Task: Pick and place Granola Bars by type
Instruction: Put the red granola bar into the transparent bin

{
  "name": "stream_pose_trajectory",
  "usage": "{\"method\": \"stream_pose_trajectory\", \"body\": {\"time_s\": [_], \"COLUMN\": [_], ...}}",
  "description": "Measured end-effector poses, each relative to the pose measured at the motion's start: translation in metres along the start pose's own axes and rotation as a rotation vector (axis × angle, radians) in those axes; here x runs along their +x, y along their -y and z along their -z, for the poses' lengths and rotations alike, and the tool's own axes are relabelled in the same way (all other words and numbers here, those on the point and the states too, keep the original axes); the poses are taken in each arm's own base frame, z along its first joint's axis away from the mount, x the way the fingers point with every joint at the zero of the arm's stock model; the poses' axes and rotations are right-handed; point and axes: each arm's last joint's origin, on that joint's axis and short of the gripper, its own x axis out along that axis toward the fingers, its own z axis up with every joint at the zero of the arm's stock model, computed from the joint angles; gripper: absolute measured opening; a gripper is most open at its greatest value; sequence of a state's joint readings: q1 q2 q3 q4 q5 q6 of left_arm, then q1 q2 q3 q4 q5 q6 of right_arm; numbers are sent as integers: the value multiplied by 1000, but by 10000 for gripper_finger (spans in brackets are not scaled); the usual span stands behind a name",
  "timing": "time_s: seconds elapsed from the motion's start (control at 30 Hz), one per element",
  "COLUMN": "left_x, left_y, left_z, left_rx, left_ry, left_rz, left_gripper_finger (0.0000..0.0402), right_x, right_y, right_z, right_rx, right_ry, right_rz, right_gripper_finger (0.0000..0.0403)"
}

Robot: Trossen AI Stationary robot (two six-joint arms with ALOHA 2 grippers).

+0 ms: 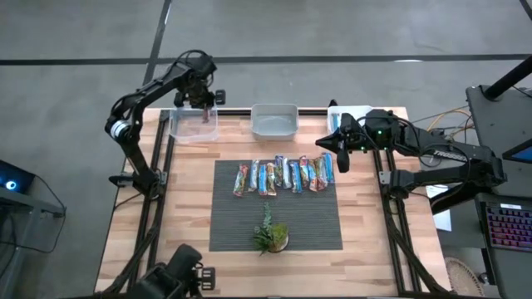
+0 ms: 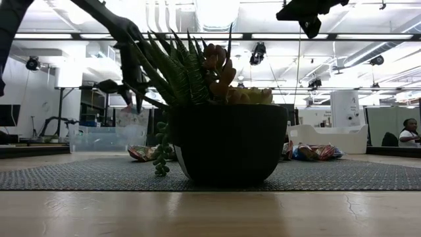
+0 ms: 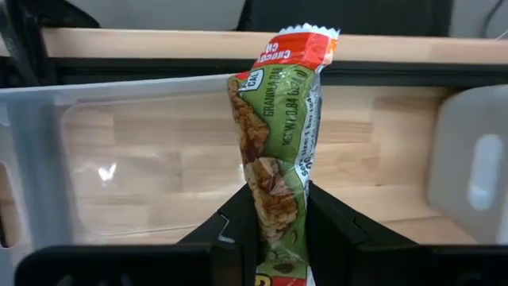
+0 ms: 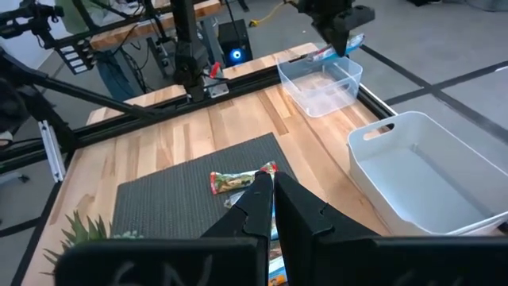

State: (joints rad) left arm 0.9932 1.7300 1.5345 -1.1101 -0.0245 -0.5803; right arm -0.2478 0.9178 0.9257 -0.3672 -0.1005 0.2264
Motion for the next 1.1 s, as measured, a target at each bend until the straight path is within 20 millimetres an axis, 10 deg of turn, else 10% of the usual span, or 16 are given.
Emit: {"method": "stream_pose_trajectory", "body": {"time_s": [1.1], "left_x": [59], "left_y": [0], "left_z": [4], "left_rx": [16], "left_ry": [-139], "left_rz": [-116], "left_gripper_finger": [67], "right_x": [0], "right_y": [1], "right_z": [1], "right_rx": [-1], "right_ry": [3], "right_rz": [26], "right_gripper_finger": [8]}}
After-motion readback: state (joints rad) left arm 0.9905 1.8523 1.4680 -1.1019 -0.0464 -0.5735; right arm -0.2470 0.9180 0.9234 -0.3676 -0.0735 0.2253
